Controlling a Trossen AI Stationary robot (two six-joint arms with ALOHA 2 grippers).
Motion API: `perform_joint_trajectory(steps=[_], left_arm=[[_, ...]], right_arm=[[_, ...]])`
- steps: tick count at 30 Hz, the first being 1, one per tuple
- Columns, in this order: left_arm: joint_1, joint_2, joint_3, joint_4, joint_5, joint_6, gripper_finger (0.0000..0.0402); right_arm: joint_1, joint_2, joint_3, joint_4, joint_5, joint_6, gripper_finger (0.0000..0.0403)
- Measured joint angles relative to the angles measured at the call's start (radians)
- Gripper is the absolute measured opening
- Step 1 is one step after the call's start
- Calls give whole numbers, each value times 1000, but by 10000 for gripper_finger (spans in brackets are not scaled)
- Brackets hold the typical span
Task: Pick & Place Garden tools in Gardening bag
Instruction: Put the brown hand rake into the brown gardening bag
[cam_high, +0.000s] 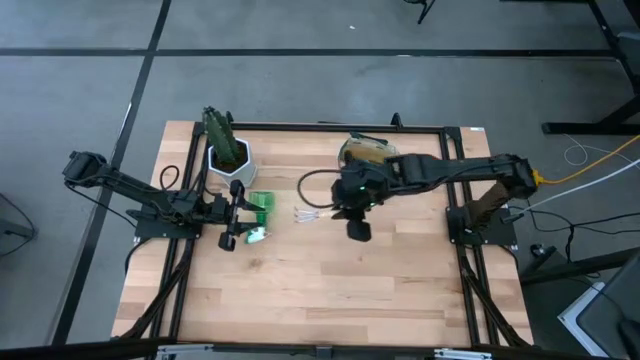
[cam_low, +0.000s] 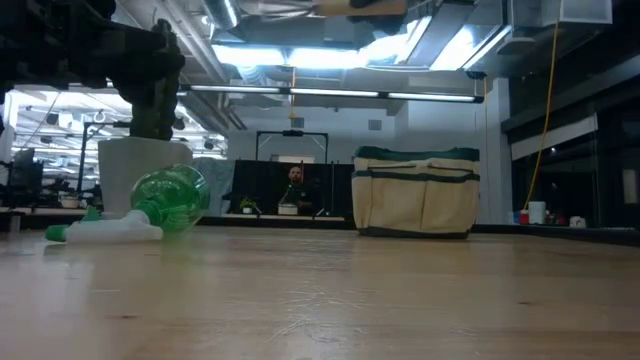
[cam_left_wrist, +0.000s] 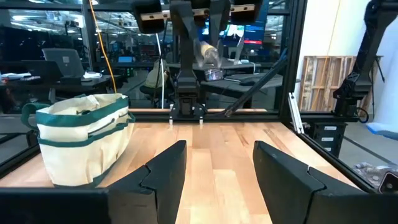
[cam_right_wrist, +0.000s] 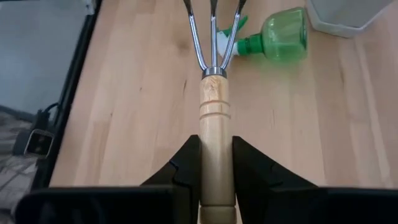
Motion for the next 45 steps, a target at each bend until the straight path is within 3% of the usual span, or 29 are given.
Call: perform_joint_trajectory(steps=[5, 15, 22, 27, 32, 38, 45], left_arm=[[0, 0, 0, 0, 0, 0, 182], [0, 0, 0, -2, 0, 0, 182], [0, 0, 0, -3, 0, 0, 182], [0, 0, 0, -3, 0, 0, 182], [0, 0, 0, -3, 0, 0, 182], [0, 0, 0, -3, 0, 0, 182], [0, 0, 0, -3, 0, 0, 182]], right_arm=[[-50, -141, -152, 77, -59, -36, 68], [-131, -397, -404, 189, -45, -37, 68], [-168, -414, -410, 257, -24, -99, 68], [-221, -414, -410, 276, -90, -144, 68], [-266, -407, -410, 213, -104, -140, 68], [-288, -373, -410, 52, -9, -130, 68], [-344, -368, -410, -2, -8, -44, 68]])
